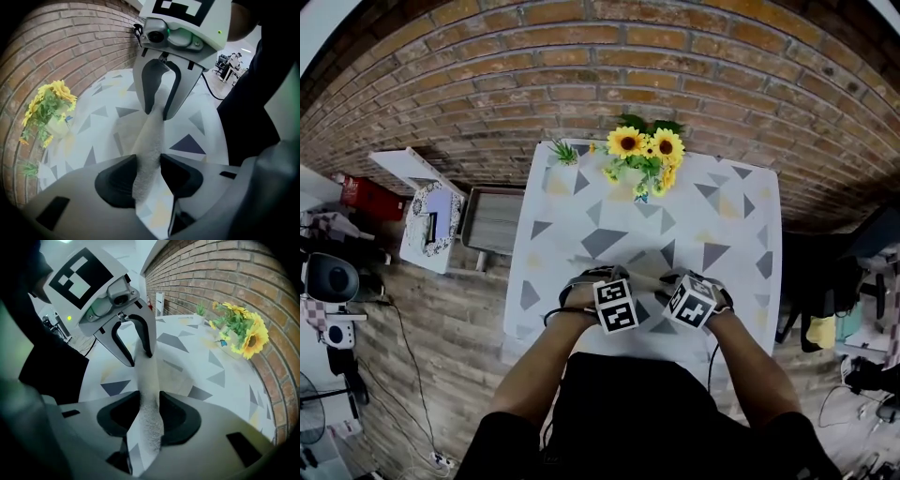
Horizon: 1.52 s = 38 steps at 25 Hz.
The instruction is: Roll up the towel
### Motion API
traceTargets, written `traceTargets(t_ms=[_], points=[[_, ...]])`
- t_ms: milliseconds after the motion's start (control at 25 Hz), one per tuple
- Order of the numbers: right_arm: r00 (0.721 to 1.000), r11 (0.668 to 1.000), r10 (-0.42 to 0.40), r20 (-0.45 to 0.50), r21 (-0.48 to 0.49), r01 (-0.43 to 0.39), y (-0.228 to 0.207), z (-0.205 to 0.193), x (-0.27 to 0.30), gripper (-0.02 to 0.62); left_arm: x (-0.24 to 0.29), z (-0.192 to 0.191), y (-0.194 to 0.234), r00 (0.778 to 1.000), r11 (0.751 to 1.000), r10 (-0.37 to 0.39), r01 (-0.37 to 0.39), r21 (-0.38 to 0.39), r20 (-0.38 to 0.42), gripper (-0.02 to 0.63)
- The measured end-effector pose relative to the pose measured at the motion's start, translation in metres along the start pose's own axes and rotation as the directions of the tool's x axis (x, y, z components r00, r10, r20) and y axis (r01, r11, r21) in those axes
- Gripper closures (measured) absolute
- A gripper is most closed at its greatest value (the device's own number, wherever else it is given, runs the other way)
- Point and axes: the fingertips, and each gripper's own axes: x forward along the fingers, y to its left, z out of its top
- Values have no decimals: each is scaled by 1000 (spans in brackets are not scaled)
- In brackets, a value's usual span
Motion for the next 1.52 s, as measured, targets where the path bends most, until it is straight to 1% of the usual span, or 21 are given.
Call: traceTargets(t_ms=[120, 240, 440, 720, 840, 960, 1080, 1120, 1200, 1360, 1440, 1520], points=[[999, 999, -33, 8, 20, 33, -12, 2, -2, 445, 0, 2, 8, 1000, 1000, 3, -3, -13, 6, 431], [999, 998, -45, 10, 41, 45, -23, 4, -2, 446, -1, 4, 17, 1000, 1000, 8, -8, -16, 13, 431], [999, 995, -30, 12, 98, 29, -36, 7, 0, 449, 0, 5, 28, 1000, 1000, -1, 2, -9, 22, 430], [1000, 982, -8, 21, 190, 4, -61, 13, 0, 448, 3, 8, 48, 998, 999, -28, 29, -26, 52, 428], [1000, 979, -11, 28, 203, 5, -71, 18, 2, 457, 4, 9, 59, 998, 1000, -15, 16, -17, 57, 428], [999, 977, -32, 30, 211, 26, -82, 20, 6, 466, 5, 10, 71, 998, 1000, 10, -10, -3, 58, 396], [997, 971, -77, 12, 227, 72, -91, 19, 5, 457, 8, 11, 76, 998, 1000, -6, 7, -12, 65, 396], [996, 973, -93, 12, 215, 88, -93, 21, 3, 453, 9, 11, 76, 998, 1000, -19, 20, -16, 66, 396], [993, 981, -118, 28, 158, 112, -92, 26, 0, 434, 12, 10, 75, 997, 999, -47, 49, -20, 65, 400], [991, 993, -119, 68, 16, 118, -74, 31, -7, 404, 10, 9, 72, 993, 994, -96, 98, -37, 65, 438], [990, 991, -130, 51, -16, 130, -68, 23, -5, 391, 6, 9, 69, 990, 991, -122, 125, -48, 66, 480], [988, 988, -149, 28, -34, 150, -64, 15, -1, 391, 3, 7, 63, 988, 988, -142, 146, -54, 60, 488]])
